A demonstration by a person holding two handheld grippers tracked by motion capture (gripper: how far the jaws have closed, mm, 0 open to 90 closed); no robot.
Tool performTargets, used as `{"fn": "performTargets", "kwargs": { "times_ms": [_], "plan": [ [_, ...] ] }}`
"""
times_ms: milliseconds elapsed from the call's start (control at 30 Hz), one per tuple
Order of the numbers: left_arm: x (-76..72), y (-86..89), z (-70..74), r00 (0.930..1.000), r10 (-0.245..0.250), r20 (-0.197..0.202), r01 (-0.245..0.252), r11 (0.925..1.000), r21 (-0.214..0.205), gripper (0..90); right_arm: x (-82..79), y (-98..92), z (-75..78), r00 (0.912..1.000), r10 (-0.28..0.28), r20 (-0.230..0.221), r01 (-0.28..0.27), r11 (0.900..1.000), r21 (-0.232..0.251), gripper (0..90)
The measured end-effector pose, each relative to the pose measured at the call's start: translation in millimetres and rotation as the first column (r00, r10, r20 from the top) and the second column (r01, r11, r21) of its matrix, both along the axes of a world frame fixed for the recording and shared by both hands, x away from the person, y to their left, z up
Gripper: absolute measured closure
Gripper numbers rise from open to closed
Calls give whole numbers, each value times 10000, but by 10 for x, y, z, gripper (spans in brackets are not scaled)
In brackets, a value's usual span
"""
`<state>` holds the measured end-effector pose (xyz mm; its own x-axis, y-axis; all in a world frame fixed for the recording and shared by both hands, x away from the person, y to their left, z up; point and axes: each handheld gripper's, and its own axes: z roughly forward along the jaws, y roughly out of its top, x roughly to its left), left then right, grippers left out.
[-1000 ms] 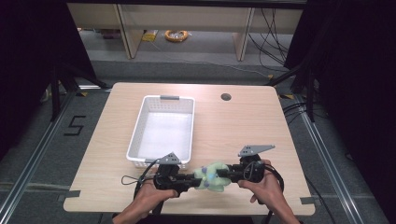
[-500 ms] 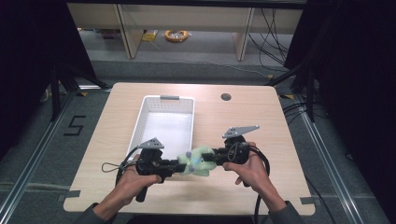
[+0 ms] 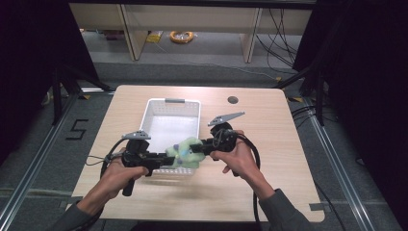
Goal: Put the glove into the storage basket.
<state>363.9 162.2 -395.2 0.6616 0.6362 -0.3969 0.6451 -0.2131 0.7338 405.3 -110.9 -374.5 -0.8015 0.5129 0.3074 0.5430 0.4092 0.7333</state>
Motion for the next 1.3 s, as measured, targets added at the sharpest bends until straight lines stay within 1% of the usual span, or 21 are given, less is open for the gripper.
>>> {"fn": "performTargets", "kwargs": {
  "times_ms": [67, 133, 233, 300, 367, 400, 567, 600, 700, 733, 767, 933, 967, 1000, 1033, 1067, 1100, 1133, 1200, 1233, 1300],
  "plan": [
    [63, 69, -6, 9998, 84, -174, -84, 10000, 19, 730, 45, 71, -4, 9999, -44, -158, 46, 9999, 115, 737],
    [99, 105, -15, 9996, 115, -259, -114, 9999, 41, 730, 115, 139, -2, 9998, -67, -205, 65, 10000, -75, 737],
    [185, 185, -44, 9988, 204, -444, -200, 9998, 79, 730, 197, 220, -22, 9996, -46, -277, 44, 10000, -73, 737],
    [234, 217, -77, 9979, 408, -504, -402, 9991, 117, 730, 250, 284, -40, 9988, -158, -453, 151, 9998, -141, 737],
    [298, 266, -106, 9967, 500, -632, -490, 9987, 170, 730, 304, 342, -64, 9986, -182, -494, 174, 9997, -180, 737],
    [323, 285, -120, 9961, 534, -708, -524, 9985, 157, 730, 342, 374, -82, 9991, -139, -396, 131, 9997, -209, 737],
    [424, 360, -214, 9927, 633, -1027, -612, 9978, 241, 730, 439, 481, -174, 9966, -327, -752, 301, 9989, -345, 737],
    [444, 373, -238, 9919, 697, -1063, -666, 9972, 326, 730, 454, 495, -191, 9962, -340, -798, 311, 9988, -375, 737],
    [485, 390, -299, 9888, 766, -1283, -726, 9967, 356, 729, 512, 547, -277, 9949, -434, -913, 389, 9980, -502, 737],
    [506, 401, -331, 9880, 764, -1342, -704, 9963, 495, 729, 524, 559, -301, 9941, -443, -986, 391, 9978, -533, 737],
    [513, 399, -345, 9867, 805, -1411, -738, 9959, 516, 728, 540, 579, -342, 9925, -539, -1094, 473, 9970, -613, 737],
    [559, 394, -440, 9830, 943, -1574, -816, 9930, 856, 726, 602, 641, -468, 9883, -730, -1336, 616, 9943, -876, 737],
    [563, 384, -457, 9825, 1076, -1519, -954, 9918, 856, 726, 619, 652, -489, 9880, -717, -1365, 587, 9936, -969, 737],
    [574, 384, -469, 9822, 1071, -1541, -943, 9916, 883, 726, 624, 665, -505, 9853, -843, -1486, 687, 9919, -1069, 737],
    [590, 391, -477, 9814, 954, -1668, -795, 9918, 998, 725, 639, 673, -524, 9849, -835, -1516, 667, 9914, -1126, 737],
    [598, 381, -494, 9791, 1110, -1706, -941, 9901, 1042, 724, 636, 689, -532, 9779, -1061, -1799, 837, 9883, -1277, 737],
    [604, 376, -502, 9785, 1161, -1703, -993, 9897, 1035, 721, 663, 692, -565, 9808, -995, -1677, 780, 9884, -1303, 737],
    [616, 386, -504, 9782, 1040, -1795, -860, 9907, 1057, 719, 670, 697, -580, 9818, -968, -1637, 754, 9883, -1326, 737],
    [624, 377, -515, 9781, 1037, -1807, -827, 9893, 1202, 718, 676, 708, -599, 9801, -959, -1736, 726, 9880, -1360, 737],
    [621, 364, -521, 9776, 1142, -1770, -915, 9871, 1315, 718, 681, 712, -610, 9788, -992, -1792, 739, 9870, -1427, 737],
    [626, 357, -541, 9766, 1085, -1855, -824, 9863, 1430, 717, 685, 723, -631, 9769, -1048, -1862, 767, 9853, -1524, 737]
  ]
}}
